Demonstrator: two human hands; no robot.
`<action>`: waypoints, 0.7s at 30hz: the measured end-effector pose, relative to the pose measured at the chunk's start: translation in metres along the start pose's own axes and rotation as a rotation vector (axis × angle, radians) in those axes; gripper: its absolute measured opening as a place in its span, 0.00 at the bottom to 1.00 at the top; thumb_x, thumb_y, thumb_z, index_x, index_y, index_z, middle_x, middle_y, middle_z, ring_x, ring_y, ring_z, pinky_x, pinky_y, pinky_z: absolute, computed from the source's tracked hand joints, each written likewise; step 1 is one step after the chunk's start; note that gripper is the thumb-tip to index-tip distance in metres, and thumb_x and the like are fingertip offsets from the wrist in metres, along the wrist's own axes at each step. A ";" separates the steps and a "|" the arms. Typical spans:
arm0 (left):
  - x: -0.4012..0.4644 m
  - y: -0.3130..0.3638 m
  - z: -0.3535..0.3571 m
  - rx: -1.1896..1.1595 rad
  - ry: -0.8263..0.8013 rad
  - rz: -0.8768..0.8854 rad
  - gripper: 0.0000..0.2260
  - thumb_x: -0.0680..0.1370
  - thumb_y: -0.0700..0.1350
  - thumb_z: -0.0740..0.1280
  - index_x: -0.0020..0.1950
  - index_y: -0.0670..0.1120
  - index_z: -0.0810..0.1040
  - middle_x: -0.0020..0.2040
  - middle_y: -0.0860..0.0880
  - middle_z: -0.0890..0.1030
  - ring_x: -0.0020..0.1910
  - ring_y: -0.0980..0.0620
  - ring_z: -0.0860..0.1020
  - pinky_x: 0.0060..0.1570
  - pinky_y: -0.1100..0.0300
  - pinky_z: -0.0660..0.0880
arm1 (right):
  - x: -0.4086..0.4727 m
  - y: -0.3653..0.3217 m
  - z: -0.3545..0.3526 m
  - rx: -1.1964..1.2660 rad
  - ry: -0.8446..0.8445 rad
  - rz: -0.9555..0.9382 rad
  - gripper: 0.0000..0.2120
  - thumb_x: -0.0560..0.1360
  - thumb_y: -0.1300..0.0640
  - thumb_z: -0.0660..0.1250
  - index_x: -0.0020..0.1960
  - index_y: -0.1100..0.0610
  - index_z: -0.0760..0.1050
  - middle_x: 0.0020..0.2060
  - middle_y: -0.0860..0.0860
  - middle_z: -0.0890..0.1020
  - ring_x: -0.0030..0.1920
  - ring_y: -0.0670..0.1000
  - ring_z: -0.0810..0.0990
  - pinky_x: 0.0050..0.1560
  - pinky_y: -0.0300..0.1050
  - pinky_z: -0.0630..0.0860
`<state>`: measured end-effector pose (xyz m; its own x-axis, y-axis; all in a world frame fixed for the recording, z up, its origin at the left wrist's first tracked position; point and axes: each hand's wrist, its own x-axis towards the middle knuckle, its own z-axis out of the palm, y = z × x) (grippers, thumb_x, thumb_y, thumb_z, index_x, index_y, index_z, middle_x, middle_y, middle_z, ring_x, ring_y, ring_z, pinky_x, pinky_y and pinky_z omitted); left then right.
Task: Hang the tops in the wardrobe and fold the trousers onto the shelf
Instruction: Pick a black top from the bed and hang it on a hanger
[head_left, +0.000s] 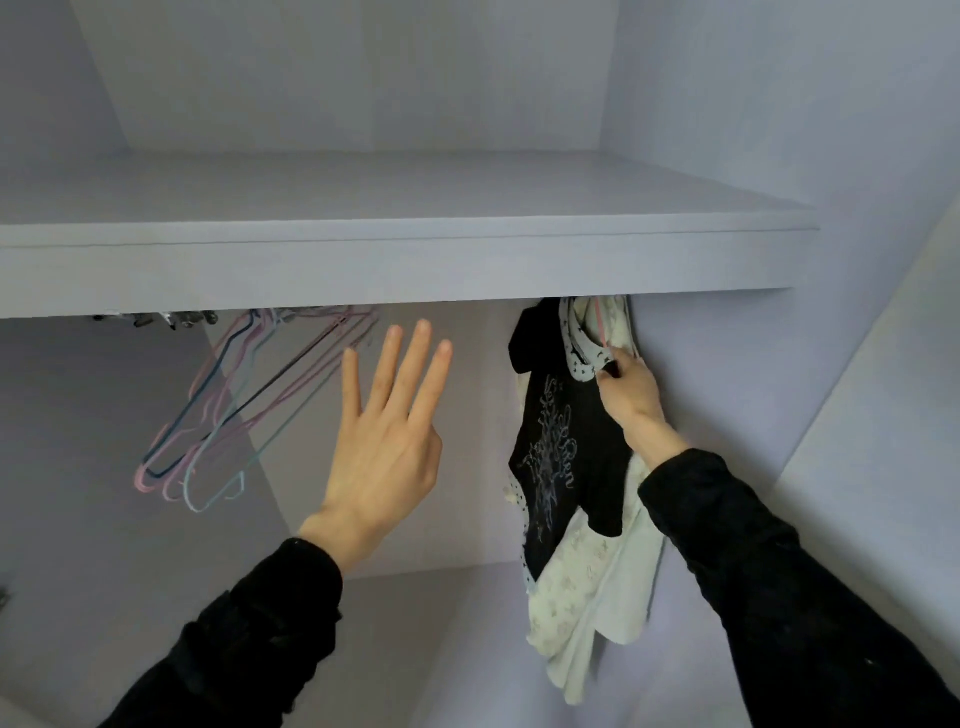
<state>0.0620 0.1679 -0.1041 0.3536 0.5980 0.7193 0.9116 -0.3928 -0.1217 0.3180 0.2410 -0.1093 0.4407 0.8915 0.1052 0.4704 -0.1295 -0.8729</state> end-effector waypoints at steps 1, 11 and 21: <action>-0.009 0.007 0.003 -0.064 -0.047 -0.002 0.33 0.71 0.37 0.59 0.76 0.42 0.53 0.76 0.42 0.52 0.76 0.40 0.46 0.71 0.39 0.45 | -0.016 0.007 -0.005 -0.024 -0.002 -0.008 0.22 0.80 0.60 0.57 0.74 0.55 0.63 0.70 0.51 0.68 0.63 0.54 0.73 0.57 0.40 0.69; -0.109 0.077 0.006 -0.779 -0.557 -0.008 0.19 0.80 0.40 0.58 0.72 0.43 0.66 0.72 0.46 0.67 0.71 0.49 0.64 0.66 0.67 0.56 | -0.214 0.077 -0.043 0.010 -0.036 0.194 0.18 0.81 0.57 0.58 0.69 0.57 0.68 0.65 0.55 0.74 0.63 0.53 0.73 0.57 0.37 0.67; -0.247 0.179 -0.042 -0.996 -1.038 0.371 0.18 0.81 0.42 0.57 0.71 0.46 0.67 0.68 0.49 0.72 0.66 0.50 0.71 0.62 0.61 0.65 | -0.466 0.167 -0.097 0.109 0.085 0.636 0.16 0.80 0.57 0.59 0.67 0.58 0.71 0.58 0.57 0.79 0.51 0.54 0.80 0.44 0.37 0.71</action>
<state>0.1290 -0.0791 -0.2748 0.9069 0.4101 -0.0967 0.3747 -0.6800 0.6303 0.2655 -0.2381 -0.2574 0.6687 0.6173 -0.4146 0.0193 -0.5717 -0.8202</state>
